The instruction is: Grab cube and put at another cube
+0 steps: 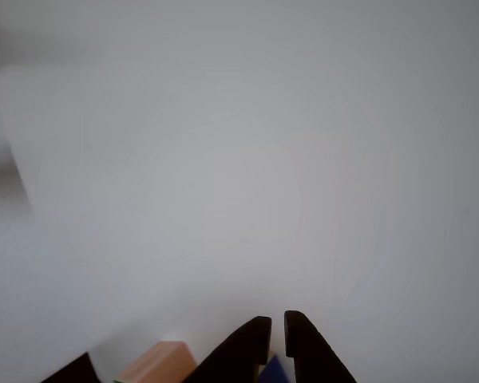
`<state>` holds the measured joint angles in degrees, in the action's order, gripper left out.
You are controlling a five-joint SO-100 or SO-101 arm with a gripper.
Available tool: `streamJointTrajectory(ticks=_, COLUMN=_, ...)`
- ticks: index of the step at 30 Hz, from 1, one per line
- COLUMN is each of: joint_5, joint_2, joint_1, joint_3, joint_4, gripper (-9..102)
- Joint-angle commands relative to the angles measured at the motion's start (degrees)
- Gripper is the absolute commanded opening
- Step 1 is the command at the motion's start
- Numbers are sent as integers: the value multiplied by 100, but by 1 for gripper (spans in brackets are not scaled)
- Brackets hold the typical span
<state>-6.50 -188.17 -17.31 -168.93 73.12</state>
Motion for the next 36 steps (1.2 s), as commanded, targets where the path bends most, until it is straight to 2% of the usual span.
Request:
streamJointTrajectory(ticks=1, joint_5=53, joint_2=-18, joint_1=88, joint_3=870, joint_4=229, gripper=3)
streamJointTrajectory(ticks=7, joint_5=185, joint_2=1081, joint_1=782, joint_3=2329, joint_4=343, gripper=8)
streamJointTrajectory(ticks=15, joint_5=-114, joint_2=2232, joint_1=1784, joint_3=3480, joint_4=-220, gripper=15)
streamJointTrajectory(ticks=18, joint_5=-290, joint_2=3173, joint_1=1872, joint_3=4078, joint_4=-220, gripper=23)
streamJointTrajectory(ticks=23, joint_5=-457, joint_2=4922, joint_1=1969, joint_3=5177, joint_4=-220, gripper=30)
streamJointTrajectory(ticks=32, joint_5=-475, joint_2=8095, joint_1=2575, joint_3=7374, joint_4=756, gripper=36)
streamJointTrajectory(ticks=36, joint_5=-290, joint_2=8824, joint_1=2777, joint_3=7743, joint_4=773, gripper=39)
